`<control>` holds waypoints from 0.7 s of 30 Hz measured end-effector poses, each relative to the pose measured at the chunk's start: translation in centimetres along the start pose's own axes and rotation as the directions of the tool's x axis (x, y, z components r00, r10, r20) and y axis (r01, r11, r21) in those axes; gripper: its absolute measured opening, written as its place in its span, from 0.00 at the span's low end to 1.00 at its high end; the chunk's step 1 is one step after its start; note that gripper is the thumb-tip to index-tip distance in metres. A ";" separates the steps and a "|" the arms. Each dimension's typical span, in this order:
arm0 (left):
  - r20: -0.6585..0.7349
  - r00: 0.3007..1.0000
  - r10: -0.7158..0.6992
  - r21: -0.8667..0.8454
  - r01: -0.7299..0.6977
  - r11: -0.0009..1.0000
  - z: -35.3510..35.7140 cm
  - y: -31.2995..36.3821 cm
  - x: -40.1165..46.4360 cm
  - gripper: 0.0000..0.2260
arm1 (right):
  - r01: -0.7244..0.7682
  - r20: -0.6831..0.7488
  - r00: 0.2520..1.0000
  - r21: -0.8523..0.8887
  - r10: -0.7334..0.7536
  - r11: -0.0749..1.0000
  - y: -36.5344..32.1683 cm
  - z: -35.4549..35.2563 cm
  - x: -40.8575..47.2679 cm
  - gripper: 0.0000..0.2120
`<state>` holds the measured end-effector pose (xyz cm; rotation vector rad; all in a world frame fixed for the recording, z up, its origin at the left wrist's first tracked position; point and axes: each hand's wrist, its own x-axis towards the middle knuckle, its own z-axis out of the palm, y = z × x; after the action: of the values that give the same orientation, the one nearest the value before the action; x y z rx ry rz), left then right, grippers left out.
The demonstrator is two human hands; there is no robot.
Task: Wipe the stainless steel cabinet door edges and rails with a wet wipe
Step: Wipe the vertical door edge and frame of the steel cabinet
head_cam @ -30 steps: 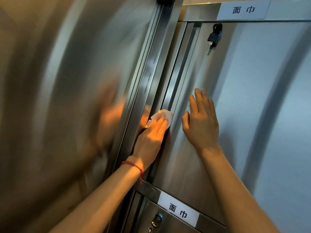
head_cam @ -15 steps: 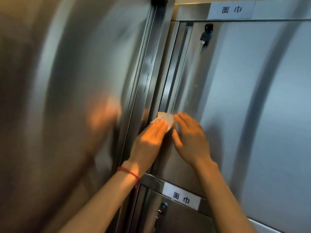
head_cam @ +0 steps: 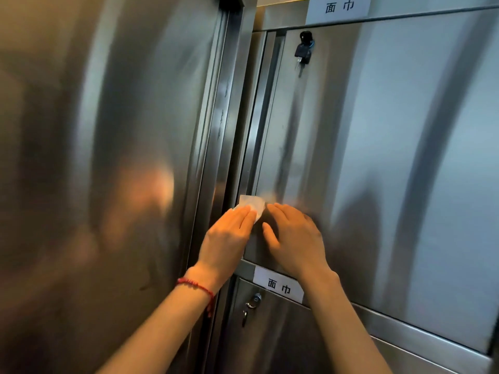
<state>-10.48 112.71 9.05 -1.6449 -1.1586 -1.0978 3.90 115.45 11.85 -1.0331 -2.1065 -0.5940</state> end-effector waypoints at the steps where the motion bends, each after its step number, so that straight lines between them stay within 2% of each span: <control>1: 0.022 1.000 -0.015 0.015 0.014 1.000 -0.3 0.5 -0.4 0.12 | 0.000 0.018 1.000 0.004 0.000 1.000 0.2 -0.1 -0.6 0.21; 7: 0.139 0.987 -0.077 0.109 0.062 0.992 -2.3 4.2 -2.8 0.19 | 0.035 0.125 0.991 0.018 -0.037 0.999 1.4 -0.3 -4.3 0.24; 15: 0.207 0.970 -0.126 0.229 0.077 0.970 -5.6 8.1 -5.9 0.19 | 0.113 0.196 0.971 0.136 -0.139 0.984 -0.5 0.4 -8.3 0.21; 21: 0.243 0.959 -0.145 0.312 0.064 0.948 -9.2 8.7 -7.4 0.18 | 0.123 0.231 0.958 0.212 -0.172 0.969 -2.3 -0.1 -10.5 0.24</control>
<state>-5.31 100.19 3.35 -1.5304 -1.5210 -0.7330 6.60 108.94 3.76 -0.8799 -2.4230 -0.3312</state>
